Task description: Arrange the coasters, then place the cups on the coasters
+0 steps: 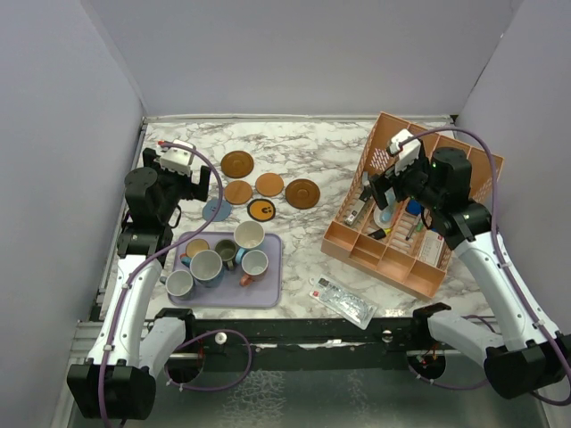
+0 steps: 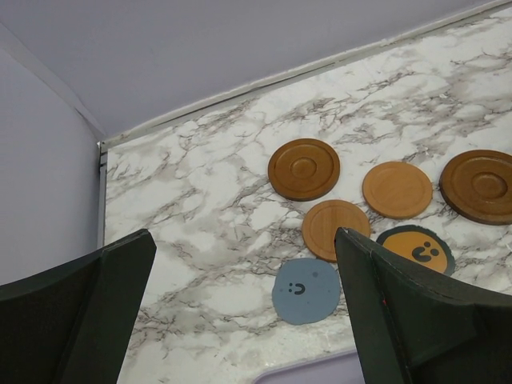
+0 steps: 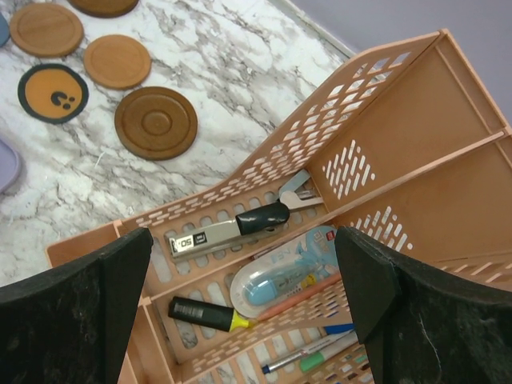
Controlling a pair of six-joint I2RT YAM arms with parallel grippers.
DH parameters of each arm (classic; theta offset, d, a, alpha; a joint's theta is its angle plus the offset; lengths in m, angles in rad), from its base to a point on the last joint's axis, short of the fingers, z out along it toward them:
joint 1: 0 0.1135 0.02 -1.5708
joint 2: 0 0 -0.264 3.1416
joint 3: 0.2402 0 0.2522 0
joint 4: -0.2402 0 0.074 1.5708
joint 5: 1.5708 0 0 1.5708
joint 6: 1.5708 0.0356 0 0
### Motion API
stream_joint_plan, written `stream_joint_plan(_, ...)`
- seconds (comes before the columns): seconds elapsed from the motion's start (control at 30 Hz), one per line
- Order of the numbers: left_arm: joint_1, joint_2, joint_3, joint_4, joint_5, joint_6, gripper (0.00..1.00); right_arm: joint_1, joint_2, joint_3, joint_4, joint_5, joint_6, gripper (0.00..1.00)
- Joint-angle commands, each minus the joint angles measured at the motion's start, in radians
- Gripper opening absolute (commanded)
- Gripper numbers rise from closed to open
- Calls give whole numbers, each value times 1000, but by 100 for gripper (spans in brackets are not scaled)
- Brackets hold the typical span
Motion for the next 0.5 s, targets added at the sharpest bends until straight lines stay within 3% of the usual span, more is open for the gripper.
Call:
stream_joint_plan(0.0,9,-12,-4,7,34,26,99,5,-45,-10,-114,-48,-128,100)
stream_joint_plan(0.23,9,-2,-25,12,78,16,99,6,-52,-85,-313,-100,-347,100)
stream_joint_plan(0.47,9,6,-41,24,82,12,99,7,-69,-229,-305,-93,-415,100)
